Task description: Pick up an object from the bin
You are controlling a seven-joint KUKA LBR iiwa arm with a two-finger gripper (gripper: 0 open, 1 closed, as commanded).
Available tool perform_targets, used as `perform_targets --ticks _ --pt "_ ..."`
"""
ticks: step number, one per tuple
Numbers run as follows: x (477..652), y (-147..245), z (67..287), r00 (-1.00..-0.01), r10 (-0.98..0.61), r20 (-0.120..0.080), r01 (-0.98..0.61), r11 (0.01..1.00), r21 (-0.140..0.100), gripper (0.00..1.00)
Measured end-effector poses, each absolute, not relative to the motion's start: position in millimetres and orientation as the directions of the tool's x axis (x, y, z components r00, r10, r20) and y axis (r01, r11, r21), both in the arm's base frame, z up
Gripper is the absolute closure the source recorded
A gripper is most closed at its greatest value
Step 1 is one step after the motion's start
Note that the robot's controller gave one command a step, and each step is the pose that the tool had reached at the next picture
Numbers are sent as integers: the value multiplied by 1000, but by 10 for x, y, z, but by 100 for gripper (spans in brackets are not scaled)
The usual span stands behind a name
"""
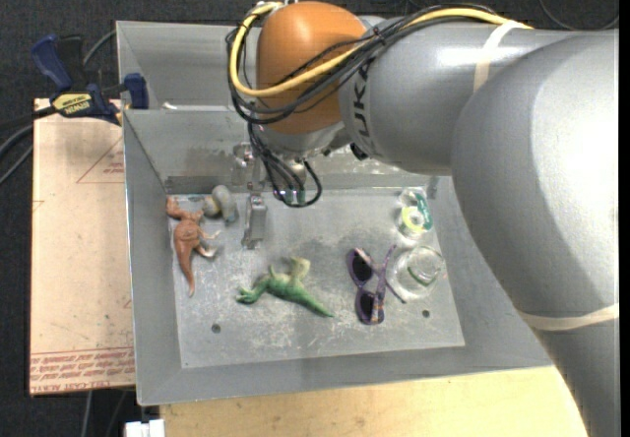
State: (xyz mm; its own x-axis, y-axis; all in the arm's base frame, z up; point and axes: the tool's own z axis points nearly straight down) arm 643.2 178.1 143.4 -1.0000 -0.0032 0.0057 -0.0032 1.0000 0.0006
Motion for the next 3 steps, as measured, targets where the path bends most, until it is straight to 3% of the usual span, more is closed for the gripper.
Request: perform_targets --ticks 1,2,3 --pt "6450 1773 1489 -1000 0 -2 0 1000 2 0" --pt "5952 1645 825 -991 -132 2 -132 991 2 0" --pt "5851 1683 595 -969 -248 1 -248 969 6 0"
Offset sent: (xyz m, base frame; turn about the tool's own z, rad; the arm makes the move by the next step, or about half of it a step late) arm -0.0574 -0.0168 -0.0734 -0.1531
